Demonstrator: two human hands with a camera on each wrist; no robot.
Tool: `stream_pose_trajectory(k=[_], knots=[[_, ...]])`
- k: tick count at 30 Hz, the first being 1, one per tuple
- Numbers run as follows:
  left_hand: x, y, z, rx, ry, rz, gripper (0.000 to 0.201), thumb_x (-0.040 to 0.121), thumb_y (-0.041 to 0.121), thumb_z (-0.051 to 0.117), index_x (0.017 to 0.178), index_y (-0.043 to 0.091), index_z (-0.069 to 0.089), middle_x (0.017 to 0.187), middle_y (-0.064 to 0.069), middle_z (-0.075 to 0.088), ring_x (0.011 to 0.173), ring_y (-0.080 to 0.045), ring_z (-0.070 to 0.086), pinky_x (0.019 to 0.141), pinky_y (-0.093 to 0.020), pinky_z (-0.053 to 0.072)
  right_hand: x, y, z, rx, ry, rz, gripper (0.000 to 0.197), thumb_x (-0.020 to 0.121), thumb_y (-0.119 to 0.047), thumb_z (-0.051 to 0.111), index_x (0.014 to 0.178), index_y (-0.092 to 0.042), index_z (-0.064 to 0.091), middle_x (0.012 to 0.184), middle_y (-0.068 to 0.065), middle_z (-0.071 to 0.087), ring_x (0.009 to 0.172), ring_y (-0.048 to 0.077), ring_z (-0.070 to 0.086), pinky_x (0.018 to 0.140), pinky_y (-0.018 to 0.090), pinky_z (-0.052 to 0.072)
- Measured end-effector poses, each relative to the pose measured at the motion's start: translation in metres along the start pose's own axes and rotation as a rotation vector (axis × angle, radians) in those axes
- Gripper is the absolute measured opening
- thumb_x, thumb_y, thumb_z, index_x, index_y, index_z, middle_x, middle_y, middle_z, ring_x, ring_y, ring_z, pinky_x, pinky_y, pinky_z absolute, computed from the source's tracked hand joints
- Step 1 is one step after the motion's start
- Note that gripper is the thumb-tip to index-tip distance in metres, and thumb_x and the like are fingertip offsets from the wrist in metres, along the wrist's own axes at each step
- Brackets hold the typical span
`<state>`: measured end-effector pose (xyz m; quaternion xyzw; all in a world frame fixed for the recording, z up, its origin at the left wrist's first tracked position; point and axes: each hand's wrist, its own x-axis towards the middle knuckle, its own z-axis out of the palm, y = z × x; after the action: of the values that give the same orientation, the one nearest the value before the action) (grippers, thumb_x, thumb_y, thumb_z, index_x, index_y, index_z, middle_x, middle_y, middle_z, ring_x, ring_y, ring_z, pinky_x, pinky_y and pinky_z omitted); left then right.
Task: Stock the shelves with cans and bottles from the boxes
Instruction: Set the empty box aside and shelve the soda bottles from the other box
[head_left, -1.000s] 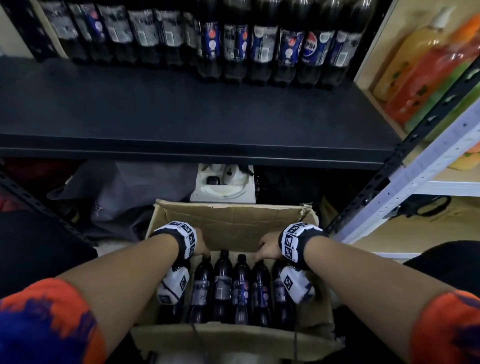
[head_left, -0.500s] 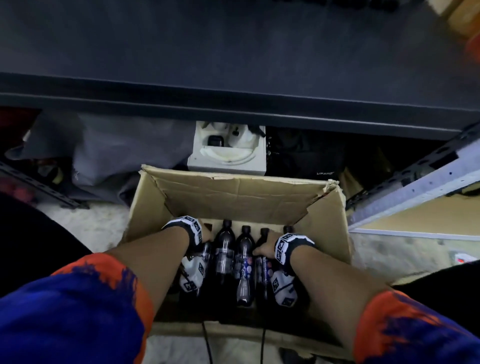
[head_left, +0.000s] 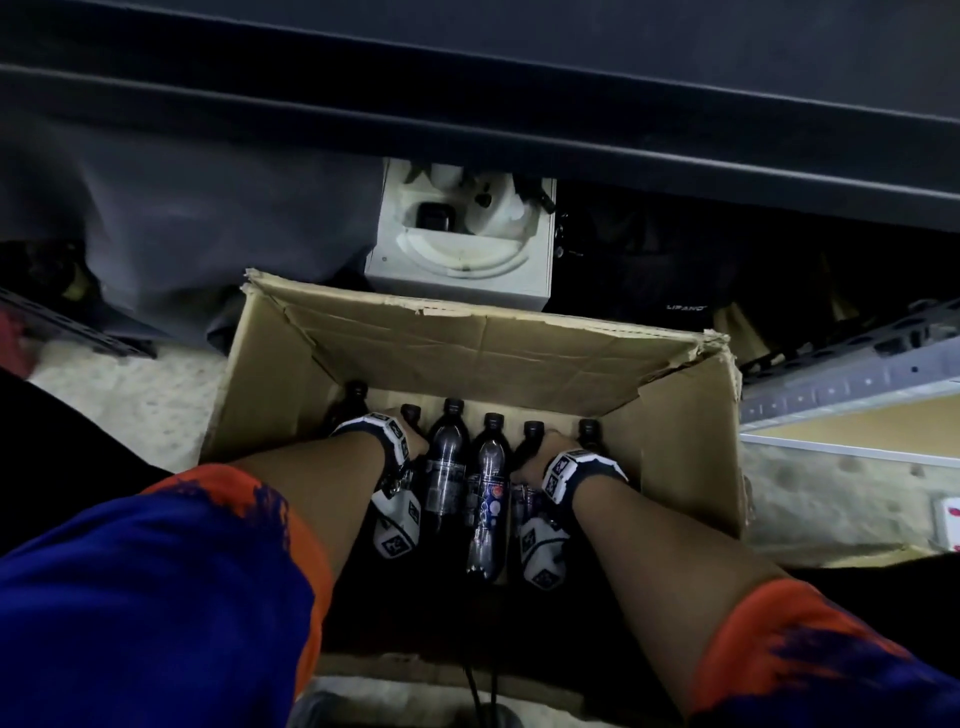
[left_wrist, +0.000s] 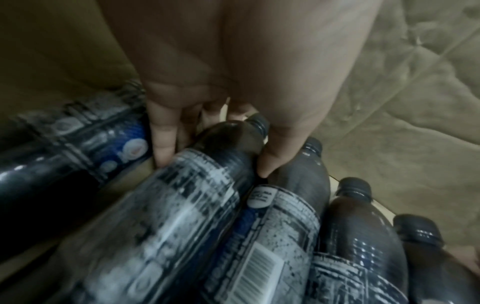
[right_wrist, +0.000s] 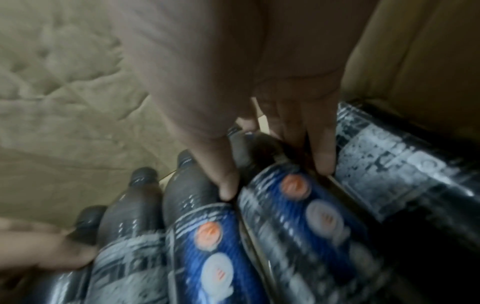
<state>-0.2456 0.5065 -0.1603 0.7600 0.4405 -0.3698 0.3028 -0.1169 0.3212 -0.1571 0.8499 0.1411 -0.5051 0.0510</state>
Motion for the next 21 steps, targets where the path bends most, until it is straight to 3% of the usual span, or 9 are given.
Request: stream_pose_trajectory(k=[2,4,6,8,11,14,16,18,21], knots=[[-0.002,-0.002,-0.001,0.004,0.018,0.019,0.051,0.094,0.036,0.064,0.132,0.003,0.059,0.13,-0.015,0.062,0.098,-0.022,0.05,0.1,-0.038,0.045,-0.002,0.0,0.001,0.042,-0.001,-0.009,0.067,0.07,-0.051,0.085,0.122,-0.013,0.066,0.126,0.005,0.065,0.11,0.034,0.063,0.096,0.044,0.053],[0.002,-0.003,-0.003,-0.02,0.018,0.005,0.055,0.092,0.039,0.066,0.132,0.002,0.06,0.112,-0.011,0.06,0.096,-0.02,0.046,0.1,-0.038,0.045,-0.009,0.003,0.001,0.119,0.01,-0.006,0.054,0.07,-0.048,0.085,0.108,-0.012,0.071,0.105,0.006,0.069,0.091,0.026,0.066,0.081,0.034,0.055],[-0.004,-0.005,-0.006,-0.038,0.028,0.014,0.059,0.087,0.043,0.07,0.13,0.003,0.061,0.105,-0.007,0.057,0.094,-0.021,0.05,0.096,-0.037,0.047,-0.016,0.006,0.005,0.225,0.034,0.002,0.055,0.075,-0.038,0.084,0.118,-0.011,0.064,0.107,0.006,0.065,0.09,0.024,0.061,0.073,0.028,0.048],[-0.012,-0.007,-0.012,-0.041,0.007,0.003,0.068,0.08,0.053,0.071,0.127,0.006,0.058,0.111,-0.01,0.061,0.094,-0.025,0.055,0.09,-0.036,0.048,-0.016,0.009,0.008,0.344,0.043,0.0,0.078,0.074,-0.036,0.084,0.138,-0.013,0.047,0.125,0.01,0.058,0.104,0.029,0.057,0.077,0.029,0.044],[-0.018,-0.012,-0.016,-0.057,-0.018,-0.018,0.098,0.063,0.067,0.069,0.14,0.014,0.042,0.131,-0.014,0.054,0.103,-0.03,0.054,0.094,-0.038,0.049,-0.017,0.01,0.012,0.461,0.052,0.006,0.095,0.073,-0.038,0.084,0.149,-0.015,0.032,0.14,0.015,0.05,0.119,0.033,0.053,0.085,0.031,0.043],[-0.023,-0.013,-0.015,-0.059,-0.019,0.025,0.089,0.077,0.057,0.073,0.146,0.011,0.04,0.141,-0.014,0.05,0.108,-0.029,0.052,0.097,-0.034,0.046,-0.022,0.008,0.016,0.534,0.049,-0.003,0.091,0.064,-0.039,0.086,0.141,-0.013,0.045,0.131,0.009,0.058,0.113,0.029,0.058,0.089,0.031,0.047],[-0.021,-0.016,-0.012,-0.072,-0.051,0.036,0.108,0.069,0.064,0.078,0.153,0.014,0.033,0.153,-0.012,0.042,0.127,-0.03,0.05,0.108,-0.035,0.042,-0.017,0.008,0.021,0.592,0.05,-0.034,0.096,0.05,-0.042,0.088,0.135,-0.012,0.055,0.124,0.007,0.067,0.107,0.025,0.064,0.091,0.031,0.052],[-0.019,-0.018,-0.011,-0.069,-0.093,0.053,0.135,0.05,0.076,0.082,0.158,0.02,0.024,0.161,-0.007,0.032,0.141,-0.028,0.041,0.116,-0.039,0.036,-0.022,0.007,0.021,0.634,0.056,-0.055,0.084,0.052,-0.037,0.091,0.128,-0.013,0.062,0.117,0.006,0.071,0.102,0.023,0.067,0.09,0.03,0.055],[-0.026,-0.017,-0.014,-0.019,-0.088,0.089,0.138,0.041,0.078,0.082,0.156,0.023,0.029,0.157,-0.004,0.04,0.136,-0.026,0.047,0.114,-0.038,0.039,-0.041,0.003,0.013,0.654,0.101,-0.103,0.046,0.064,-0.027,0.09,0.102,-0.019,0.065,0.096,0.001,0.071,0.084,0.016,0.066,0.07,0.024,0.051]])
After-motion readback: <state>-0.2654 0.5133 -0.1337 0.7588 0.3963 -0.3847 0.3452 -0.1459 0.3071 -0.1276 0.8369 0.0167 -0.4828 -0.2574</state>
